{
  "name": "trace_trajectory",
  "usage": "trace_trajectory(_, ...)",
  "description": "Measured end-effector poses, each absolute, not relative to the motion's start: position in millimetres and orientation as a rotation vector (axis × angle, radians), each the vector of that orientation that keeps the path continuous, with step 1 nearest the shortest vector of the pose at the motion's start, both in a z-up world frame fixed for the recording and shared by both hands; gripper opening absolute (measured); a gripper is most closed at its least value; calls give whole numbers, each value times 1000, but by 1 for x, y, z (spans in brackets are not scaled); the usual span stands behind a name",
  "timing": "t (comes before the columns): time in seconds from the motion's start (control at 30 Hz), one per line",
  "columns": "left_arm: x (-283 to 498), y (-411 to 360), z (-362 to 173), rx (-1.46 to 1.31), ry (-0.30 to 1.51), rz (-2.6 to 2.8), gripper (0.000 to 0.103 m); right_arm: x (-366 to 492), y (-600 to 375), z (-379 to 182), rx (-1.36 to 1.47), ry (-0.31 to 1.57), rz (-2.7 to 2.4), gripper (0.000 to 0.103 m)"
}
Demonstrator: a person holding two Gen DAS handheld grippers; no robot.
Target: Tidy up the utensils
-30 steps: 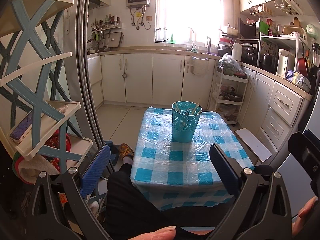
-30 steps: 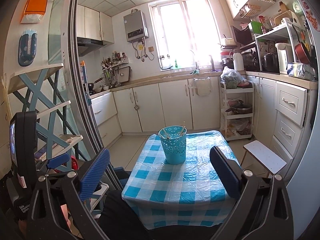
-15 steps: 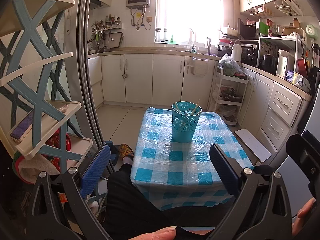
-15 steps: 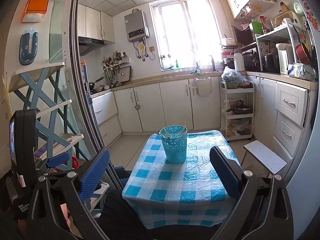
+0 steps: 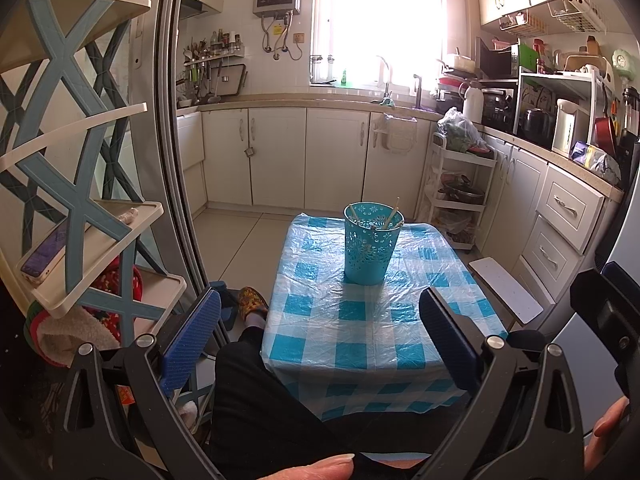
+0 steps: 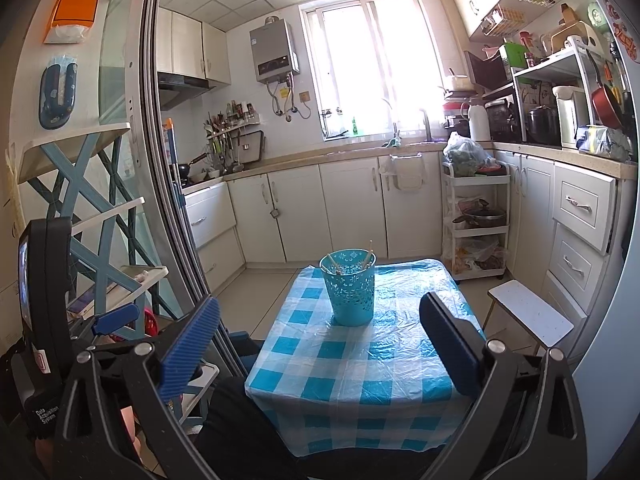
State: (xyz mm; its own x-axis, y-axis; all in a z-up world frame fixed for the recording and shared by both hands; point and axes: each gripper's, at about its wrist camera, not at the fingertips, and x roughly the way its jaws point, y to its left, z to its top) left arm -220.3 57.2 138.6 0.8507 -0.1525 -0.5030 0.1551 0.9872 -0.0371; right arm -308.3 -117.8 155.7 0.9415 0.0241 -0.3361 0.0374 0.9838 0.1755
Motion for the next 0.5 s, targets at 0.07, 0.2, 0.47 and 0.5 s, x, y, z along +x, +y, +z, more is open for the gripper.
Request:
trace_trajectory(0.07,-220,57,139,5,529,-162,96,-309,-118,154,182,347,-5,96)
trace_trajectory(0.2,-220,57,139,5,530,-161,96,-310,-124,152,185,352,3,96)
trace_trajectory(0.47,-223,58,136,6,531,-162,96,-309,-128,153,186,356,5,96)
trace_trajectory(0.5,-223,58,136,6,531,-162,96,-309,-128,153,186,356,6,96)
